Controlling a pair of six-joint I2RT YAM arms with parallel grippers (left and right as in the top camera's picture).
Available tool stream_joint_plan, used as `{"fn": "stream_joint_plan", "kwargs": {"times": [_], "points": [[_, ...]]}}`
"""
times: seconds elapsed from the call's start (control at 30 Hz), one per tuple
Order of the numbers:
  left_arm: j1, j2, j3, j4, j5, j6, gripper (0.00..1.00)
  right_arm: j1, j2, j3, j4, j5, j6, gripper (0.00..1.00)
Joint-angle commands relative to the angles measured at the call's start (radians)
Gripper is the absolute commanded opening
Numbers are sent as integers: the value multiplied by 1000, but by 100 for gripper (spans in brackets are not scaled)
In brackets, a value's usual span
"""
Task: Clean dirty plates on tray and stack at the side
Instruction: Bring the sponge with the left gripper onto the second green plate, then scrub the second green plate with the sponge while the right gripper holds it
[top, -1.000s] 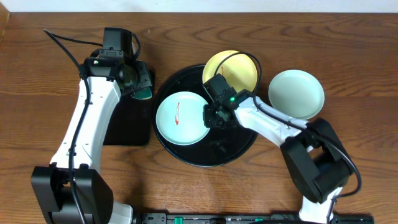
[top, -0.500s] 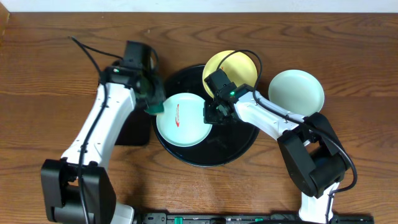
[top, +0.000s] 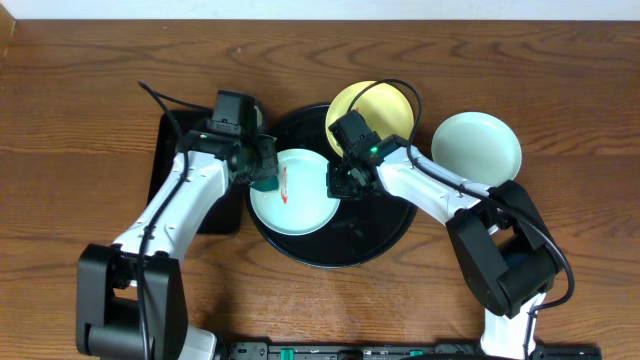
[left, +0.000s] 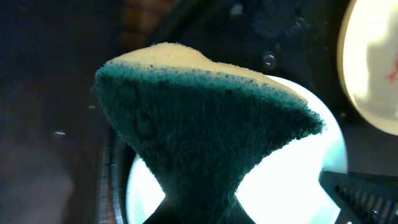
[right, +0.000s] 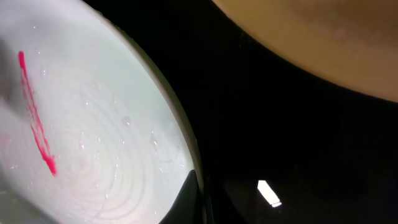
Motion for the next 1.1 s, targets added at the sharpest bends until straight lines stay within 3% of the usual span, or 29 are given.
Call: {"fn": "stream_joint_plan", "kwargs": {"times": [0.0,0.27,0.43,0.6,0.83,1.07], "points": [[-27,44,-8,10,24,-61,8,-2,19,15,3,-8,-12,1],[-83,245,-3,11,137,-82,8,-2,19,15,3,-8,-12,1],[-80,254,36,6,140,-82,8,-3,19,15,3,-9,-12,1],[-83,254,39,109,157,-77,8,-3,19,15,0,-12,-12,1],[-83,254,39,315,-88,-60,8,-3,19,15,0,-12,-12,1],[-83,254,35,276,-246,-60,8,-6,19,15,1,-12,-12,1]]}}
